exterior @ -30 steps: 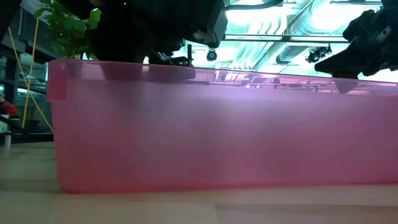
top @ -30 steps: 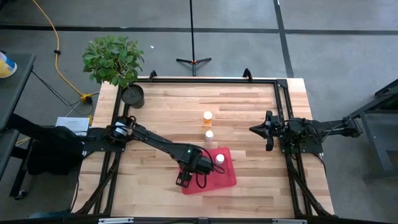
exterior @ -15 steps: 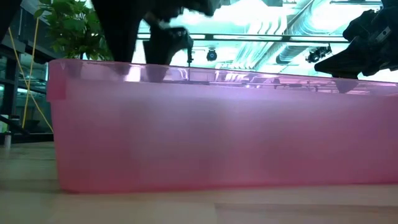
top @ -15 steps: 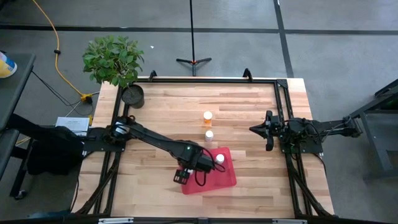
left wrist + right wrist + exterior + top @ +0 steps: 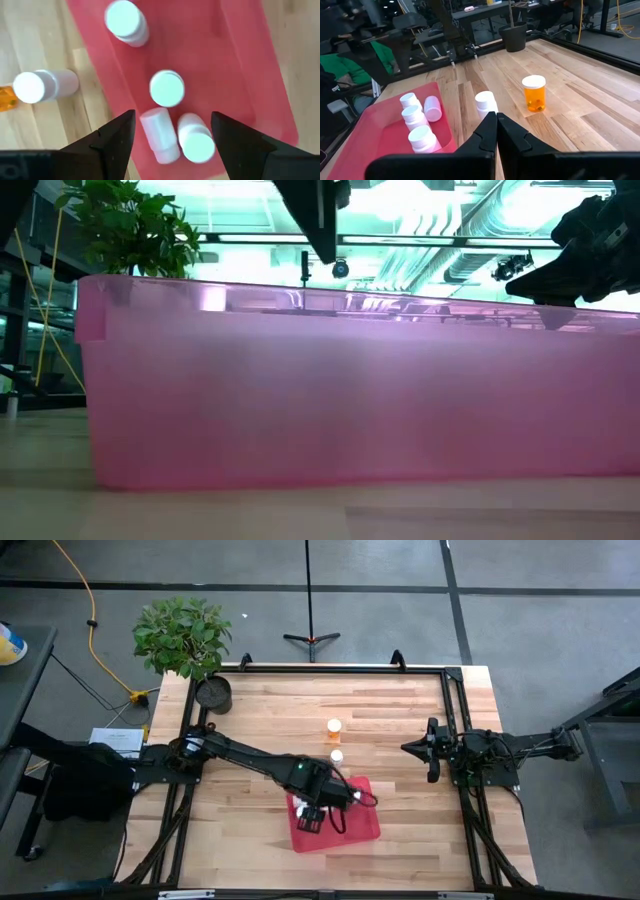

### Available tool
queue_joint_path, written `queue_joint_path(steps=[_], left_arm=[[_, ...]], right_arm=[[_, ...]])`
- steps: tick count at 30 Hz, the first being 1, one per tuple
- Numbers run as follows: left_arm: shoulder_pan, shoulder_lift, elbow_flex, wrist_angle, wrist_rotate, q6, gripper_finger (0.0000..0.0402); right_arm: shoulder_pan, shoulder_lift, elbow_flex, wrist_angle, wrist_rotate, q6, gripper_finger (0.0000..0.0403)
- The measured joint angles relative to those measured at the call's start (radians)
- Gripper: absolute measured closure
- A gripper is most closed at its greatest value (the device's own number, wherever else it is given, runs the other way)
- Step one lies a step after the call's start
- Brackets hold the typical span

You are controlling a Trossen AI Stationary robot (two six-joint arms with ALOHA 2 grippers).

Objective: Pick and place pill bottles into a basket
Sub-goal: Put the white pill bottle into the bin

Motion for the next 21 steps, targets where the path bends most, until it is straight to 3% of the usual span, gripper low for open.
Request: queue_joint_path(steps=[9, 21], left_arm=[[0.087, 0.0, 0.0, 0.046, 0.0, -0.03, 0.0125], [0.19, 0.0, 0.0, 0.091, 0.001, 0.075, 0.0126]], right_arm=[[0.0, 0.0, 0.0, 0.0, 0.0, 0.002, 0.0403], [0.0, 0.0, 0.0, 0.0, 0.0, 0.003, 0.0403]])
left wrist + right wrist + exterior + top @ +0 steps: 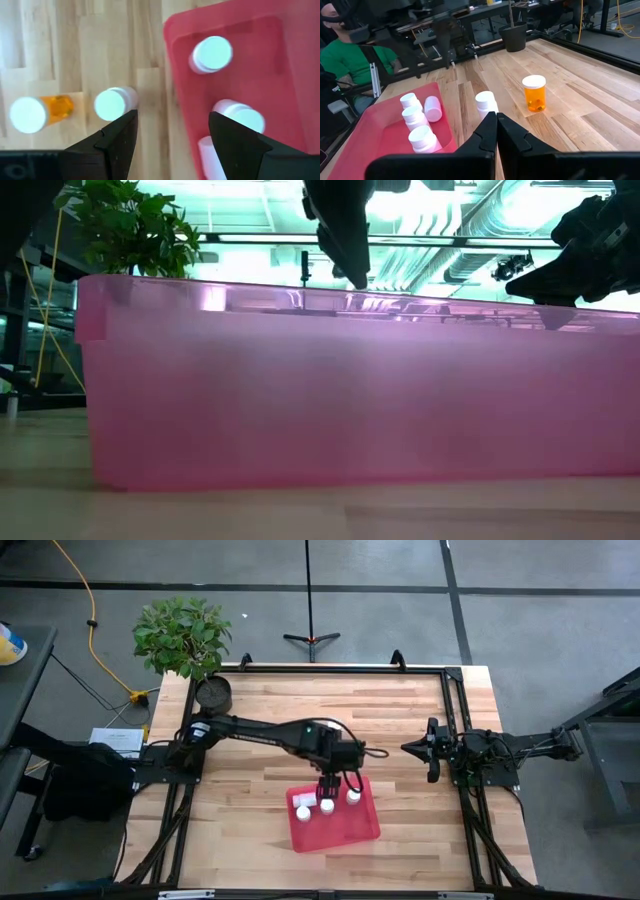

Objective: Pick and place pill bottles into a basket
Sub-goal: Put the white pill bottle into the bin

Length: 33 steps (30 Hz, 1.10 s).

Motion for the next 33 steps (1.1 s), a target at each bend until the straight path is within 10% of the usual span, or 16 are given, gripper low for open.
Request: queue_joint_path(steps=[25, 33], left_arm=[[0.158, 0.07, 0.0, 0.099, 0.1, 0.117, 0.0125], [0.175, 0.092, -0.002, 0.066, 0.119, 0.16, 0.0055]], right_arm=[[0.0, 0.004, 0.0, 0.0, 0.004, 0.0, 0.0403], [0.0, 0.021, 0.0, 0.0, 0.005, 0.001, 0.0403]])
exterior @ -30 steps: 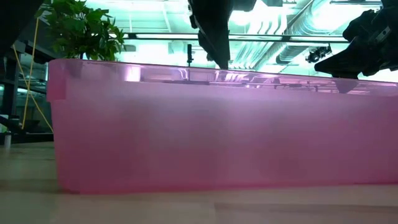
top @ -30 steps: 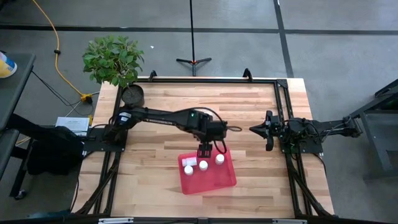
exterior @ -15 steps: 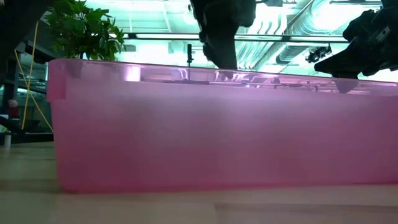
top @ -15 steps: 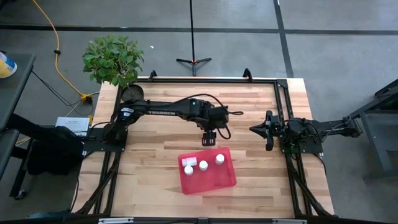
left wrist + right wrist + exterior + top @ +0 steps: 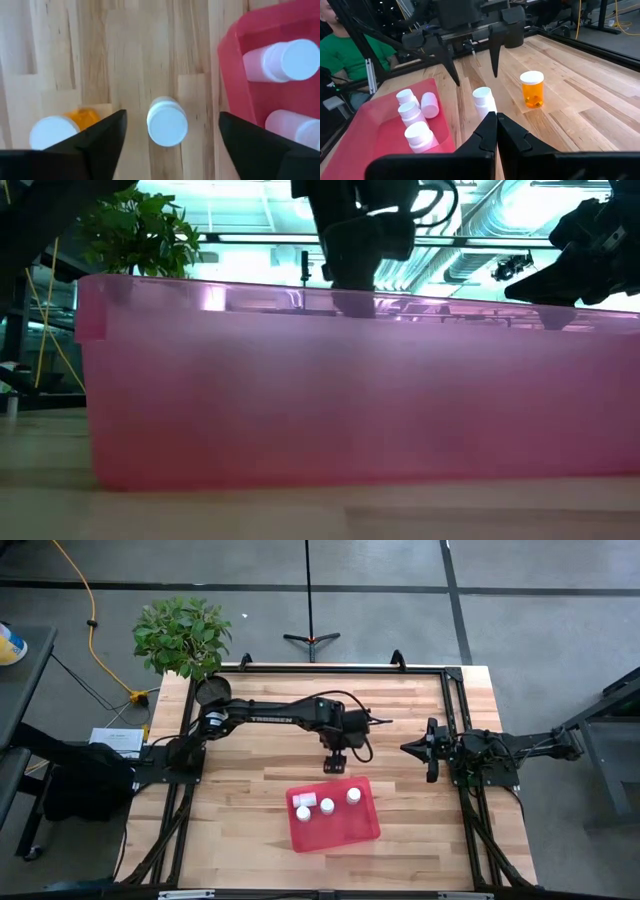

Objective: Pick and place pill bottles into a basket
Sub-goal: Put the white pill bottle into the bin

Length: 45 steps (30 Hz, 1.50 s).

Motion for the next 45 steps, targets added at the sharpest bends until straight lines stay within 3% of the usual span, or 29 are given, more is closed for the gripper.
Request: queue_joint_path(steps=[5, 12, 26, 45], left_arm=[[0.0, 0.0, -0.01, -0.008, -0.007, 0.008, 0.0006], [0.0, 0.0, -0.07, 0.023, -0.012, 0.02, 0.0026], [0.0, 0.0, -0.177, 0.1, -0.013, -0.004, 0.0008], [0.0, 0.023, -0.178, 0.174, -0.012, -0.004, 0.0016]], right_arm=[[0.0, 0.008, 0.0, 0.0, 0.003, 0.0, 0.0403], [0.0, 0.013, 0.0, 0.0, 0.003, 0.0, 0.0403], [0.0, 0.013, 0.0, 0.0, 0.006, 0.0, 0.0403], [0.0, 0.013, 0.0, 0.0, 0.006, 0.0, 0.0403]])
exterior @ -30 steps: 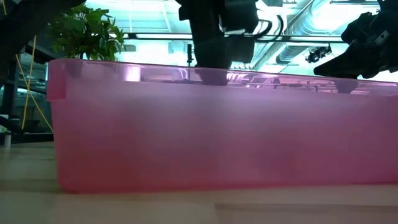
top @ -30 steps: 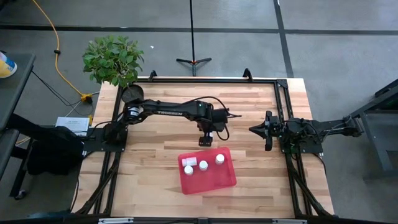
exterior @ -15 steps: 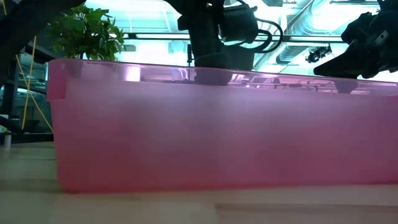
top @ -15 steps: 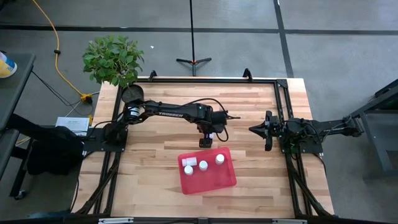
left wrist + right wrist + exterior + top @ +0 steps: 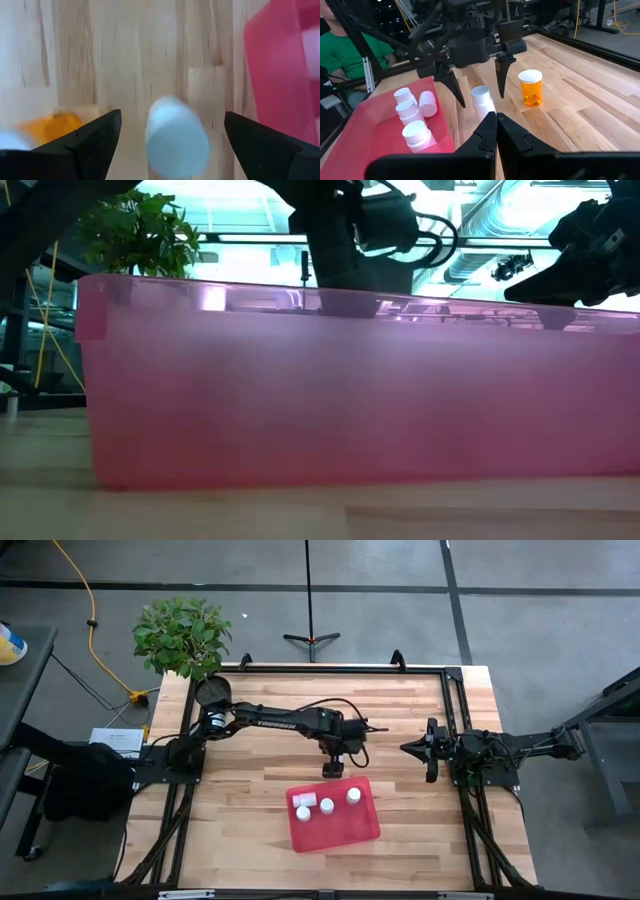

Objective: Pick and place pill bottles into a basket
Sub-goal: Put the white pill bottle into the bin

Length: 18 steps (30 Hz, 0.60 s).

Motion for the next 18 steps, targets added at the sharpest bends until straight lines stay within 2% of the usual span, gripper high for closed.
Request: queue_joint_path(steps=[18], left_arm=[[0.0, 0.076, 0.0, 0.024, 0.027, -0.005, 0.0016]], right_arm=[[0.0, 0.028, 0.0, 0.0, 0.0, 0.0, 0.0403]])
